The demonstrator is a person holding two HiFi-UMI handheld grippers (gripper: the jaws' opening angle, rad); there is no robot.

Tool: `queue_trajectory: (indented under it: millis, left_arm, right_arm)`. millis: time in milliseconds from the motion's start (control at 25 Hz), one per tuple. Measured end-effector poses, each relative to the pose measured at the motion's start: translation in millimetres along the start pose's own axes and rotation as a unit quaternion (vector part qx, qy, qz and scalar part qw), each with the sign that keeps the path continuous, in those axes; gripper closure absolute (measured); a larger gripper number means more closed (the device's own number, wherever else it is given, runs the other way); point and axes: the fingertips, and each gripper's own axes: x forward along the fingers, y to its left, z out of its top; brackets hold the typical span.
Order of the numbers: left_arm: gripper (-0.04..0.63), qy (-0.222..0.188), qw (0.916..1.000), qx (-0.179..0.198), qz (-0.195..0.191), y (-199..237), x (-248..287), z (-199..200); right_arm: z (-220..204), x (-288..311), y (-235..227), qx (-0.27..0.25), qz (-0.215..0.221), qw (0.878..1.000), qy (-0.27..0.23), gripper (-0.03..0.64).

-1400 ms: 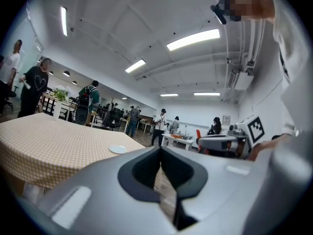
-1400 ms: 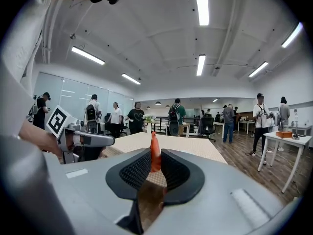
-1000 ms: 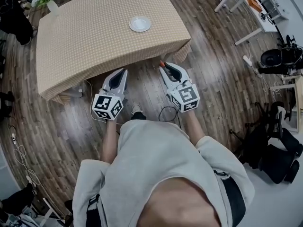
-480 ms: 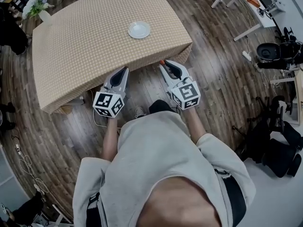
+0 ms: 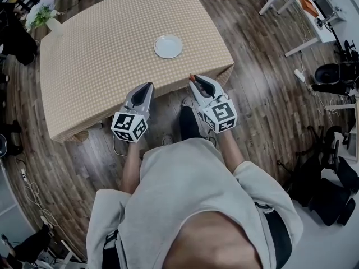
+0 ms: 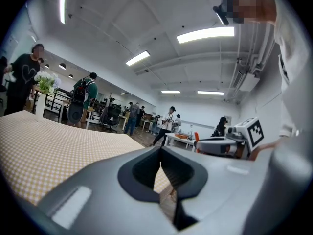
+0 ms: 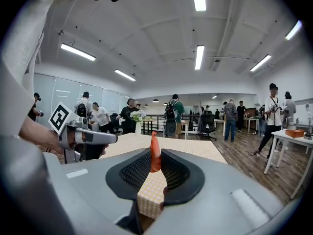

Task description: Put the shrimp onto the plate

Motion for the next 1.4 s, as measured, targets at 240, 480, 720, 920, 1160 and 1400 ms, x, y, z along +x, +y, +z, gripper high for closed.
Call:
queue_trajectory:
  millis: [240,480,720,920,1160,1400]
  left_arm:
    - [0.586,0.005,0.9997,-0.003,0.024,32.6,66.8,10.2]
    - [0.586,0.007,0.9985,0.000,0.055,60.7,135.4,28.9]
    - [0.586,0.010,0.9962,0.011,0.086,79.1,182.0,42.6]
    - [0.586,0.020,0.9944,-0.003,0.103,90.4,196.8,35.8]
    - [0.586,0.026,0.9930,-0.020,0.114,119.1,190.6,32.8]
    - [0.586,0.036,0.9961,-0.028,0.075,146.5,191.8,30.7]
  right_arm:
    - [-2.5,51.1,-56.3,0.010,0.025,1.000,0.006,0.555]
    - [-11.3,95.6,-100.8,0.030,0.066,0.997,0.021,0.555]
    - [-5.6,138.9,-128.4,0.033,0.113,0.993,0.024,0.555]
    - [-2.5,165.5,-144.2,0.035,0.134,0.990,0.029,0.555]
    - [-2.8,193.6,-137.2,0.041,0.139,0.989,0.043,0.555]
    - [-1.5,216.4,-127.3,0.044,0.101,0.992,0.055,0.555]
